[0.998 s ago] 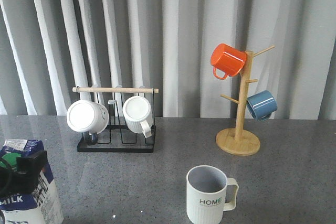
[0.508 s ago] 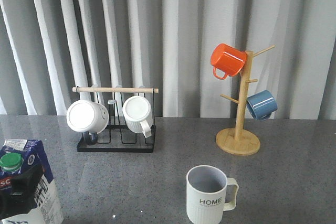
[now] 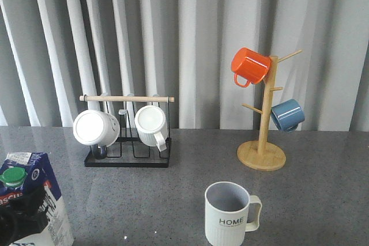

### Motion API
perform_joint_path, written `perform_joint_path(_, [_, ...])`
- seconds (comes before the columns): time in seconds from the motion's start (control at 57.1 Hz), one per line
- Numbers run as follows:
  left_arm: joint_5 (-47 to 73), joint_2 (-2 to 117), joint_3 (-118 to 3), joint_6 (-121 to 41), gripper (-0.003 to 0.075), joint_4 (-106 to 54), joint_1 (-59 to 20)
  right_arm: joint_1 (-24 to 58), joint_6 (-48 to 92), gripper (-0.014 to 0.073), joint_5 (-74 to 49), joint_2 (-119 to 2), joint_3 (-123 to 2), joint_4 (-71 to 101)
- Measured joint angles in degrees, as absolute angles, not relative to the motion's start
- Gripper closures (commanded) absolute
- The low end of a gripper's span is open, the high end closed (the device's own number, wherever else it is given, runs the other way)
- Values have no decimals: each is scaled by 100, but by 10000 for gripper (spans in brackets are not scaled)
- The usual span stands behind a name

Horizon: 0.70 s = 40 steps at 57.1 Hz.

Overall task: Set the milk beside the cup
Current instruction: 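Lift the milk carton off the table with the left gripper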

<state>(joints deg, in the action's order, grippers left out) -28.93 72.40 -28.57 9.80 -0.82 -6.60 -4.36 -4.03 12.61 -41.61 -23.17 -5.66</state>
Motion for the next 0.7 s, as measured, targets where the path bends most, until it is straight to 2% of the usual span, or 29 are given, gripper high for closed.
perform_joint_path(0.298, [-2997,7240,-2857,1008,505,-62,-660,-440,-403,604,1261,-4161,-2317,-566])
perform_joint_path(0.7, [-3184,7240,-2857,964,508,-62,-660,-440,-403,604,1261,-4161,-2317,-566])
